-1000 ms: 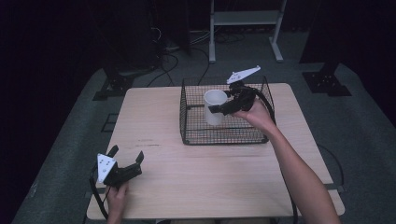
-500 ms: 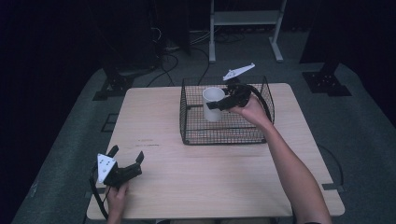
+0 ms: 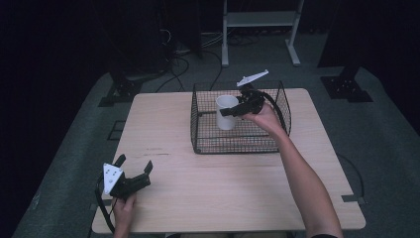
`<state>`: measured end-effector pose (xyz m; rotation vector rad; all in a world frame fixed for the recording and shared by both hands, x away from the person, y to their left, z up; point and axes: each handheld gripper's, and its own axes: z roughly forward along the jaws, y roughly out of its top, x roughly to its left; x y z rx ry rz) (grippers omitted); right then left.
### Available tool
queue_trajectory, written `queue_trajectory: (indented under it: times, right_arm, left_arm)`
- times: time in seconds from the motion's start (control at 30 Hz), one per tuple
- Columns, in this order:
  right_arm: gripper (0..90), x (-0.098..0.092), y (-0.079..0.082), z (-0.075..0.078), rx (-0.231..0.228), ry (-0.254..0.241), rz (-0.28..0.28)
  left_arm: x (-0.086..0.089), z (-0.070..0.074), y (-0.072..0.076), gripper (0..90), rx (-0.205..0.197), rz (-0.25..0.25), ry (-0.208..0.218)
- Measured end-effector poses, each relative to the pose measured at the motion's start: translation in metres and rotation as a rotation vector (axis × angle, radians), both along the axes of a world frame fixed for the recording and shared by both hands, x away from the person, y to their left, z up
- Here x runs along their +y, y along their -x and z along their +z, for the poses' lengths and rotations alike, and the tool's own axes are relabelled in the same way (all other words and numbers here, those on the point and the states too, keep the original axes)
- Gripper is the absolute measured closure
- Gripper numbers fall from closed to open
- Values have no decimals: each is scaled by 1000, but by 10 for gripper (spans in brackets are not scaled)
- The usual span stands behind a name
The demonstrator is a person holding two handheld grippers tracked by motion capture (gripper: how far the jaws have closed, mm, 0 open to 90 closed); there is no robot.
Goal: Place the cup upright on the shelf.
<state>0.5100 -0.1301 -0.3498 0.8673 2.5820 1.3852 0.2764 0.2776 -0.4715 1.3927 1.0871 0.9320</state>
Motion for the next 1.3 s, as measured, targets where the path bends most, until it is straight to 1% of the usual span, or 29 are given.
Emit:
queue_trajectory:
  times: [0.13,0.23,0.37,0.4,0.43,0.47,0.5,0.6,0.63,0.73,0.77,0.8,0.83,1.0,1.13,1.3]
  right_arm:
    - [195,-1,-4,-5,12,-4,-7]
    - [195,-1,-9,-11,15,16,-14]
    - [195,-1,-14,-16,27,10,-13]
    - [195,-1,-14,-16,27,10,-13]
    - [195,0,-16,-19,27,30,-10]
    - [195,0,-16,-19,27,30,-10]
    - [196,1,-18,-22,23,49,-9]
    - [196,2,-19,-23,29,49,-3]
    - [196,2,-21,-23,17,44,-2]
    - [196,2,-22,-24,19,44,3]
    - [196,4,-26,-25,42,61,12]
    - [196,4,-26,-25,42,61,12]
    - [196,7,-28,-27,48,83,16]
    - [195,12,-32,-32,54,110,17]
    - [195,15,-33,-34,55,115,16]
    - [194,17,-33,-38,65,151,14]
  left_arm:
    - [0,0,0,0,-1,-2,3]
    - [0,0,0,0,1,4,-2]
    - [0,0,0,0,1,0,1]
    - [0,0,0,0,1,0,1]
    - [1,0,0,0,0,3,2]
    - [1,0,0,0,0,3,2]
    - [0,0,0,0,0,2,1]
    - [1,0,0,0,-2,-2,2]
    - [1,0,0,0,1,1,7]
    - [1,0,0,0,0,3,11]
    - [1,0,0,0,-2,2,11]
    - [1,0,0,0,-2,2,11]
    - [1,0,0,0,0,3,6]
    - [2,0,0,0,-1,4,13]
    - [2,0,0,0,0,5,9]
    - [3,0,0,0,-4,7,16]
